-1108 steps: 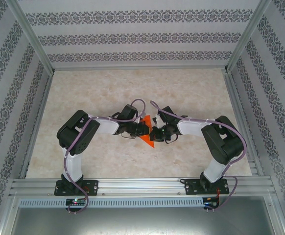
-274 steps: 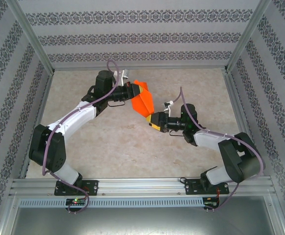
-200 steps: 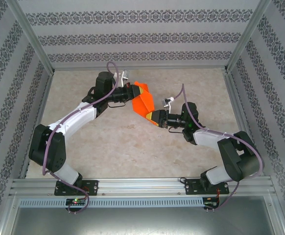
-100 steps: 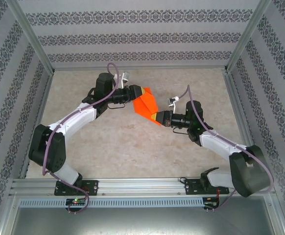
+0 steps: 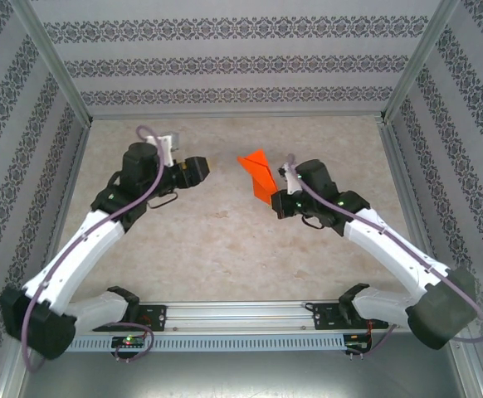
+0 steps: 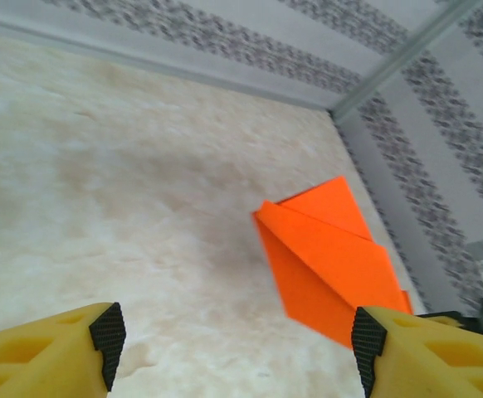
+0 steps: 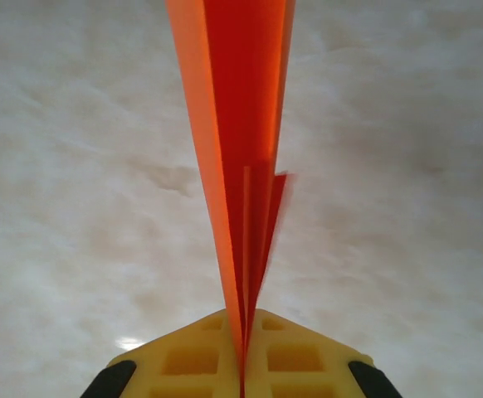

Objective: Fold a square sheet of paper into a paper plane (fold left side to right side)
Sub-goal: Turn over the paper at the center of the table.

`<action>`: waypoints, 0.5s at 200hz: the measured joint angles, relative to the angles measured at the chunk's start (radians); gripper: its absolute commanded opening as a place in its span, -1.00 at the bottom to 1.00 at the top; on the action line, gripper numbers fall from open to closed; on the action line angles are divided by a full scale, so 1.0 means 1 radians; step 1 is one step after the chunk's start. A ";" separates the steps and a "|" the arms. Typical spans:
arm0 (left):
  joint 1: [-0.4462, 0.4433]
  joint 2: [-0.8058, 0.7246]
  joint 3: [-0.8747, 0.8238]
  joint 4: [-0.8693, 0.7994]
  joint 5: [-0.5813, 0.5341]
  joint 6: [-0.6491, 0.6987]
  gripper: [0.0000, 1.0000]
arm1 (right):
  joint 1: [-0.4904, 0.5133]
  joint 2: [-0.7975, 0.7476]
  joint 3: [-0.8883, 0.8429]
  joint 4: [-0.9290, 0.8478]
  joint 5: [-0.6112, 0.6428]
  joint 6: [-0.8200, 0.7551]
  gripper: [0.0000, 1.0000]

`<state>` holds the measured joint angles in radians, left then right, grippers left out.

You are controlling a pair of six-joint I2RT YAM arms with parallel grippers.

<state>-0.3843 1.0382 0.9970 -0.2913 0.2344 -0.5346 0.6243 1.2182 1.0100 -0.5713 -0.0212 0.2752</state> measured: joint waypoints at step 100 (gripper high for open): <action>0.000 -0.274 -0.136 -0.105 -0.290 0.033 0.59 | 0.333 0.665 0.288 -0.456 1.096 -0.161 -0.86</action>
<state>-0.3840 0.7639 0.8608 -0.3958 -0.0559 -0.5014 0.9569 1.8835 1.2984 -1.0275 1.0752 0.1146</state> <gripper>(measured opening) 0.796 0.064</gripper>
